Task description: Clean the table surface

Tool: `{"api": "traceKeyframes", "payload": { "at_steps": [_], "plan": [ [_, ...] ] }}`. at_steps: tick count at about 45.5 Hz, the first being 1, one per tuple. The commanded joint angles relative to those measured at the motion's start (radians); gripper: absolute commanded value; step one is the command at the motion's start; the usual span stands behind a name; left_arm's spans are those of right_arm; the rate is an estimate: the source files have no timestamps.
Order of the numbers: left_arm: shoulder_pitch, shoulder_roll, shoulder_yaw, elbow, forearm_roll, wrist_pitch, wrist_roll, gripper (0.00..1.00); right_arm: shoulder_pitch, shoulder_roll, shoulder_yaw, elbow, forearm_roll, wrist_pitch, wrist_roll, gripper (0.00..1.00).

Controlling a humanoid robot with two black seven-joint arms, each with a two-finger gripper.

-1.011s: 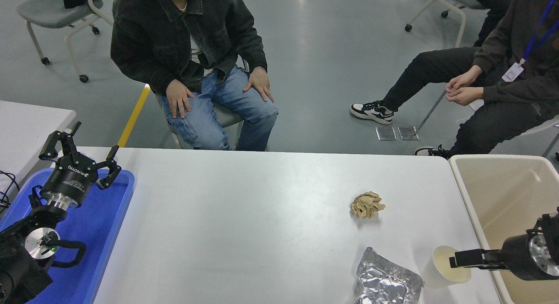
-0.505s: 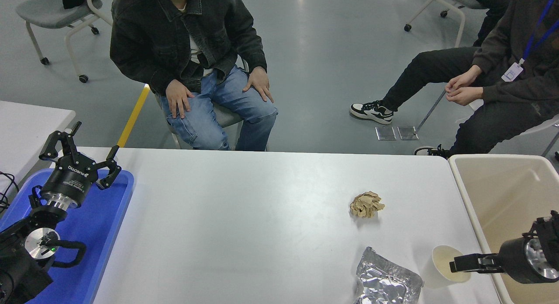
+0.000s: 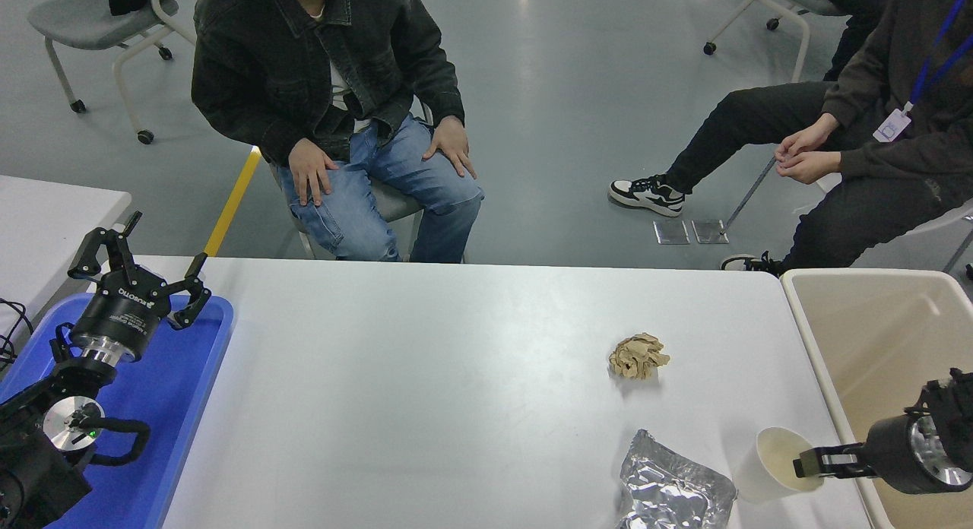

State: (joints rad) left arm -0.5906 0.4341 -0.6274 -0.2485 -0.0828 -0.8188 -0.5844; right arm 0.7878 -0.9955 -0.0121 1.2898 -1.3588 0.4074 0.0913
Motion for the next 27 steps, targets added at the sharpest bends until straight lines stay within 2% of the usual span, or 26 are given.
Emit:
{"api": "traceKeyframes", "payload": {
  "at_steps": [1,8,16,27],
  "plan": [
    [0.000,0.000,0.000,0.000,0.000,0.001,0.000,1.00,0.013,0.000,0.000,0.000,-0.009,0.001,0.014,0.00],
    [0.000,0.000,0.000,0.000,0.000,0.000,0.000,1.00,0.056,-0.029,0.000,0.025,-0.022,0.018,0.037,0.00],
    [0.000,0.000,0.000,0.000,0.000,0.000,0.000,1.00,0.157,-0.110,0.004,0.086,-0.022,0.123,0.074,0.00],
    [0.000,0.000,0.000,0.000,0.000,0.000,0.000,1.00,0.275,-0.164,0.004,0.132,-0.022,0.194,0.079,0.00]
  ]
}}
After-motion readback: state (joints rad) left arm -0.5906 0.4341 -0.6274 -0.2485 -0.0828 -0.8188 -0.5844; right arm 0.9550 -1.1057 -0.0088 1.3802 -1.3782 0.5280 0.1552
